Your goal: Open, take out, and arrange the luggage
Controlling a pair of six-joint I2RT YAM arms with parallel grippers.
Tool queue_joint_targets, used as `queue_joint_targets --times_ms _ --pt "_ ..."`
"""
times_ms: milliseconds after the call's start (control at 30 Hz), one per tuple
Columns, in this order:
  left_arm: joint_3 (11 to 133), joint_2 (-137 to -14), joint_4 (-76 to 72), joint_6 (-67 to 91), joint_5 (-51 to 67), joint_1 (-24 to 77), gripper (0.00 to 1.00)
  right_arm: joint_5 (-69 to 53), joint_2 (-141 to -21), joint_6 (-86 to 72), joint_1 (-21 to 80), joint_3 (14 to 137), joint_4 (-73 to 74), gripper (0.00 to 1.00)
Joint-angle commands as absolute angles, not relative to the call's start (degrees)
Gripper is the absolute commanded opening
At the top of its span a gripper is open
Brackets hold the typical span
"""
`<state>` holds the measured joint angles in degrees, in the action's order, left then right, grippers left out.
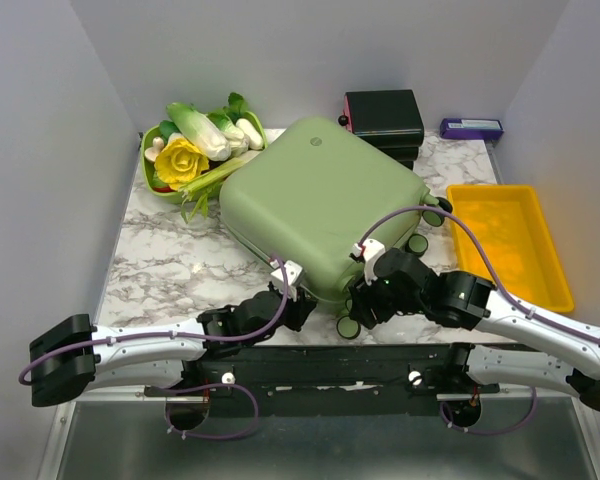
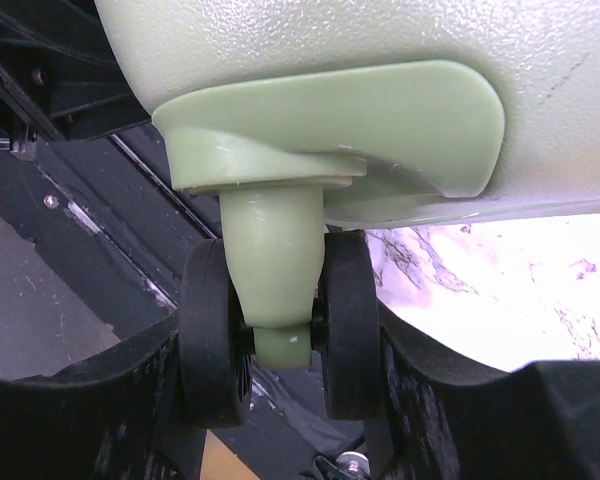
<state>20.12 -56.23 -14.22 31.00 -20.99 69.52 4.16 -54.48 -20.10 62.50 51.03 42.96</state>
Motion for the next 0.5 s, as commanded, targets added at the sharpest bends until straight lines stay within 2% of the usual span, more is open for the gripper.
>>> queue_joint_targets --times_ms 0,200,467 --pt "19.9 -56.0 -20.1 28.6 -23.7 69.1 0.19 0.4 -51.9 -20.9 62.8 51.4 37.3 0.01" --pt "19.9 -55.2 -19.5 28.5 -23.6 69.0 0.00 0.3 -51.8 -20.7 62.8 51.2 37.6 0.01" --pt "19.6 -56.3 -21.2 29.4 -17.9 69.6 0.00 -1.8 -50.9 -20.0 62.8 50.6 35.4 0.01"
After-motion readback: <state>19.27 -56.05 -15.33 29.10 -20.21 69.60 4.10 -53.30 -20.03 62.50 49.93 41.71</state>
